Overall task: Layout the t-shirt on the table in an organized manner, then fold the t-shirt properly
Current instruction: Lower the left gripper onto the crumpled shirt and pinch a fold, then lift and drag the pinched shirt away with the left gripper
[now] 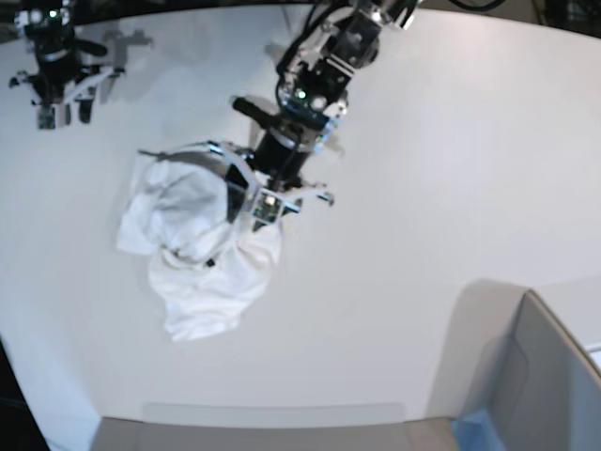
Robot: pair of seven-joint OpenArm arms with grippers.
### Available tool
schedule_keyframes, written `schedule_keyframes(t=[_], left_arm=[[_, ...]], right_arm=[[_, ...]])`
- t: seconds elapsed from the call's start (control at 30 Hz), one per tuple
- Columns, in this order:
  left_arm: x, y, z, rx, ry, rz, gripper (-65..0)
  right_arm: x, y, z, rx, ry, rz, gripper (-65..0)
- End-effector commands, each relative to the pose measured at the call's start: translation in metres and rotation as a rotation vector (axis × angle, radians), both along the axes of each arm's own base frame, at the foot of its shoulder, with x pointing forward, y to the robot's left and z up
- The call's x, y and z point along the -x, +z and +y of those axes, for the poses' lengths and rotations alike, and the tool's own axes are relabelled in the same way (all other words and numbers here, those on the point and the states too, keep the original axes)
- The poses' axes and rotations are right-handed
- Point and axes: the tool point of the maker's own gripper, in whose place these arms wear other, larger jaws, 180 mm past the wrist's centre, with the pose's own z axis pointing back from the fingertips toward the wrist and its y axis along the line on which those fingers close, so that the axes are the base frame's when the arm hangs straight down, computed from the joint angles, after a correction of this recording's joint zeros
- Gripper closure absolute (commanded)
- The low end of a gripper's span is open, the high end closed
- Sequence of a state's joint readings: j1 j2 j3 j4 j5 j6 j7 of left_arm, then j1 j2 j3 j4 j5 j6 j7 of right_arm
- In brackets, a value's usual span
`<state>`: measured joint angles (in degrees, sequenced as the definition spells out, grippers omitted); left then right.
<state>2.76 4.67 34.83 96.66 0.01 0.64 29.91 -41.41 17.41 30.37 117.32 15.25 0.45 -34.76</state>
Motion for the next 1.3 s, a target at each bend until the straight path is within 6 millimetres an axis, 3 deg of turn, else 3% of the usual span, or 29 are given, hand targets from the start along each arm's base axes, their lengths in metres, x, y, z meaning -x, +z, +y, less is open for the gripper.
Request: schedule_keyframes(t=[0.0, 0.4, 0.6, 0.77, 1.0, 1.07, 1.2, 1.27], left_arm=[[-0.004, 0.017, -0.005, 0.046, 0.010, -0.037, -22.9], [0.009, 0.002, -0.005, 0.053, 0.016, 0.013, -22.9], [0.013, -0.006, -0.018, 0.167, -0.002, 0.100, -22.9], [0.003, -0.022, -0.023, 0.170, -0.019, 0.147, -22.9], [0.000, -0.020, -0.026, 0.198, -0.019, 0.149, -22.4], [-0.007, -0.014, -0.027, 0.195, -0.025, 0.131, -18.5], [-0.013, -0.007, -0.028, 0.200, -0.025, 0.113, 0.0], [-0.019, 0.003, -0.027, 0.205, -0.027, 0.084, 0.0]], right_arm=[[-0.004, 0.008, 0.001, 0.011, 0.015, -0.030, -19.4], [-0.006, 0.009, 0.001, 0.012, 0.021, -0.032, -19.4], [-0.006, 0.009, 0.001, 0.013, 0.022, -0.032, -19.4], [-0.006, 0.009, 0.001, 0.015, 0.023, -0.032, -19.4], [-0.008, 0.010, 0.001, 0.015, 0.023, -0.038, -19.4], [-0.011, 0.011, 0.000, 0.018, 0.021, -0.044, -19.4], [-0.012, 0.010, -0.001, 0.017, 0.018, -0.043, -19.4], [-0.012, 0.011, -0.001, 0.017, 0.019, -0.046, -19.4]])
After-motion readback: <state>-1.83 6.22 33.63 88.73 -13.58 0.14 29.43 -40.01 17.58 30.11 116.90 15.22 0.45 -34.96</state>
